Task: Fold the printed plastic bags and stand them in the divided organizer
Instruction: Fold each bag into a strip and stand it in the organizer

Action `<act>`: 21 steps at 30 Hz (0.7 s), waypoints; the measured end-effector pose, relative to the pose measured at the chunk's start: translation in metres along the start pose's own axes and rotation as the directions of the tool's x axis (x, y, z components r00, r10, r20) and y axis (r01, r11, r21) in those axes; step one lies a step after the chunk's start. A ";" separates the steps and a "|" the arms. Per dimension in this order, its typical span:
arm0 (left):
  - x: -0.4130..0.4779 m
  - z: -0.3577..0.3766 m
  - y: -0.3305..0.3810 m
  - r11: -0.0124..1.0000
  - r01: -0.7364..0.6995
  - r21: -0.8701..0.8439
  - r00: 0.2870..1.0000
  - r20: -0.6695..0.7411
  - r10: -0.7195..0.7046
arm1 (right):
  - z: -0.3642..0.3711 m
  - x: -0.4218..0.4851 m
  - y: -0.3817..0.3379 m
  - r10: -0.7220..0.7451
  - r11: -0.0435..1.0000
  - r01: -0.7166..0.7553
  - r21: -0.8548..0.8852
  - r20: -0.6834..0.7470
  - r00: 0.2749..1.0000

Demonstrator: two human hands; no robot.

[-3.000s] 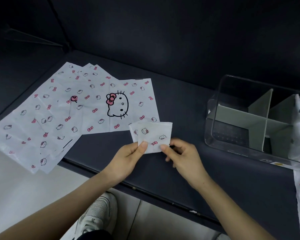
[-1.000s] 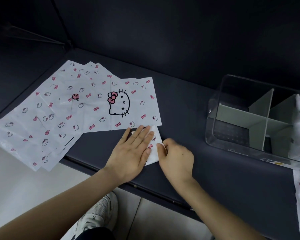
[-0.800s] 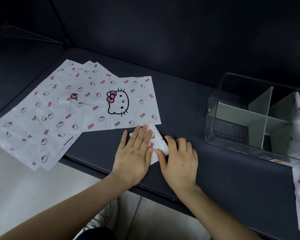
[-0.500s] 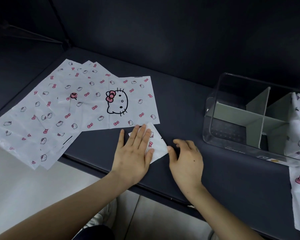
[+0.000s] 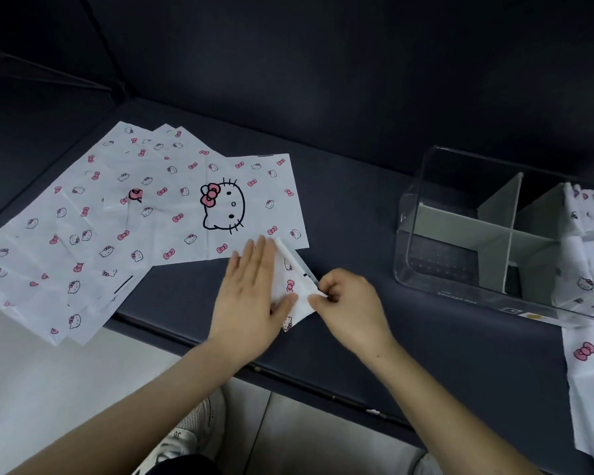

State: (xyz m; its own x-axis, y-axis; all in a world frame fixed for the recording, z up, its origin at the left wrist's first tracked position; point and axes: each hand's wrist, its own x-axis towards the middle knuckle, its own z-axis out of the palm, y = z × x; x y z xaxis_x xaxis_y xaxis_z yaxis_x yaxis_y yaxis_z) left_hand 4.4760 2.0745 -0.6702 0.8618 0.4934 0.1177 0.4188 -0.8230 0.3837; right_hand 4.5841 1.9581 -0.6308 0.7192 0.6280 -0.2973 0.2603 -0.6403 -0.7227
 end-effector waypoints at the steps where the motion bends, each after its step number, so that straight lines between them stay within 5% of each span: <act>1: 0.007 -0.014 0.005 0.998 0.035 -0.054 0.999 -0.007 -0.035 | -0.008 0.000 0.001 -0.008 0.997 0.007 0.076 0.018 1.000; 6: 0.051 -0.083 0.030 0.834 0.273 -0.479 0.925 0.369 -0.090 | -0.068 -0.007 0.002 -0.043 0.959 0.009 0.283 0.115 0.992; 9: 0.059 -0.090 0.052 0.635 0.293 -0.715 0.928 0.372 -0.009 | -0.099 -0.018 0.007 -0.003 0.885 -0.013 0.465 0.034 0.999; 14: 0.070 -0.073 0.110 0.421 0.309 -0.853 0.939 0.345 0.009 | -0.130 -0.047 0.030 0.149 0.579 -0.123 0.806 0.043 0.988; 18: 0.089 -0.057 0.163 0.392 0.334 -0.857 0.911 0.401 0.100 | -0.158 -0.064 0.049 0.299 0.387 -0.004 0.922 -0.121 0.947; 21: 0.108 -0.041 0.205 0.557 0.148 -0.817 0.917 0.325 0.233 | -0.192 -0.079 0.067 0.400 0.478 0.154 0.865 -0.371 0.838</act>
State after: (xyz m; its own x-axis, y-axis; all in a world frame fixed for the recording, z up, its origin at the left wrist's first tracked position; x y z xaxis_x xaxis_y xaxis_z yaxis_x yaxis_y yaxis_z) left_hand 4.6431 1.9705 -0.5410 0.9805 0.1692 -0.1000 0.1269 -0.1559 0.9796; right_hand 4.6682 1.7805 -0.5360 0.9457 0.1060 -0.3074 -0.3219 0.1730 -0.9308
